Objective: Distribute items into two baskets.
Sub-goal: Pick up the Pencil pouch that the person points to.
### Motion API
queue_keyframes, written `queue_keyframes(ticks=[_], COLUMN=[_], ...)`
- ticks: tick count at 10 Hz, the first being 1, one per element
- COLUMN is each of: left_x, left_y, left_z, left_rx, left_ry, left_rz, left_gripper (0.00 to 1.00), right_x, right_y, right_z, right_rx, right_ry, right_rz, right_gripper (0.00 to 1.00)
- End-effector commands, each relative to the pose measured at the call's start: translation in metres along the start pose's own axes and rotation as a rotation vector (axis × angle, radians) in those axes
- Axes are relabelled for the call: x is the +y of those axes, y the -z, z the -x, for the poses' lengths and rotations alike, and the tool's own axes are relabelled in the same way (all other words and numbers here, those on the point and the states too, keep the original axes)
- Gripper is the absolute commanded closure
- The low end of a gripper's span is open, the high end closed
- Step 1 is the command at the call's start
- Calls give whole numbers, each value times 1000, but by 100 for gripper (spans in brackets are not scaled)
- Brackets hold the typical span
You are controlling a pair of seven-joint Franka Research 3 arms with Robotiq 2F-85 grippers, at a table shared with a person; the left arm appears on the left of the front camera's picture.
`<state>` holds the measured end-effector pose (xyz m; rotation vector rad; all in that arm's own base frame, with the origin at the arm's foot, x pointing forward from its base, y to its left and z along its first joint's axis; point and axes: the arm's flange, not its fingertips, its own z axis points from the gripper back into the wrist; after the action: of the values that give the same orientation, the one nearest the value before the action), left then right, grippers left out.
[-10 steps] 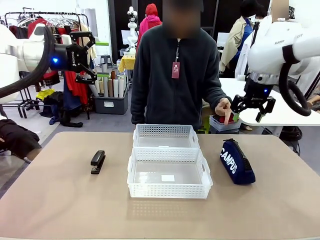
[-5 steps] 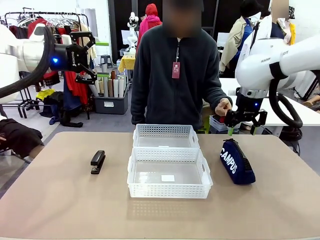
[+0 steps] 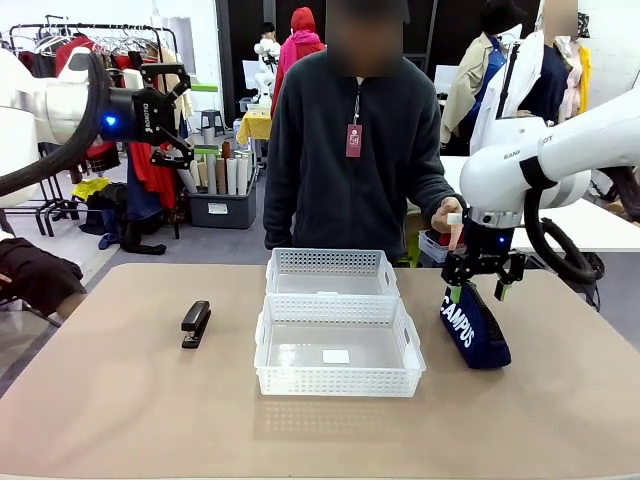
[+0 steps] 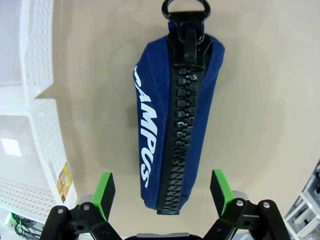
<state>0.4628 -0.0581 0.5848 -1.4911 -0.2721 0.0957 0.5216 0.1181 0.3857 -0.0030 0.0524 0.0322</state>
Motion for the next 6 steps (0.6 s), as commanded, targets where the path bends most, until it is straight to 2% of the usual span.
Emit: queue_keyframes(ticks=[1,5,6], left_x=[-2,-2,-2], left_y=[0,0,0], left_z=[0,0,0], left_rx=[2,2,2], left_ry=[-3,-3,-3], left_rz=[5,5,5], left_gripper=[0,0,0], right_x=[3,0,-2], right_y=[9,23,24], right_z=[0,-6,-7], right_rx=[-7,4,-8], right_ry=[37,54,32], right_rz=[13,20,26], right_gripper=[0,0,14])
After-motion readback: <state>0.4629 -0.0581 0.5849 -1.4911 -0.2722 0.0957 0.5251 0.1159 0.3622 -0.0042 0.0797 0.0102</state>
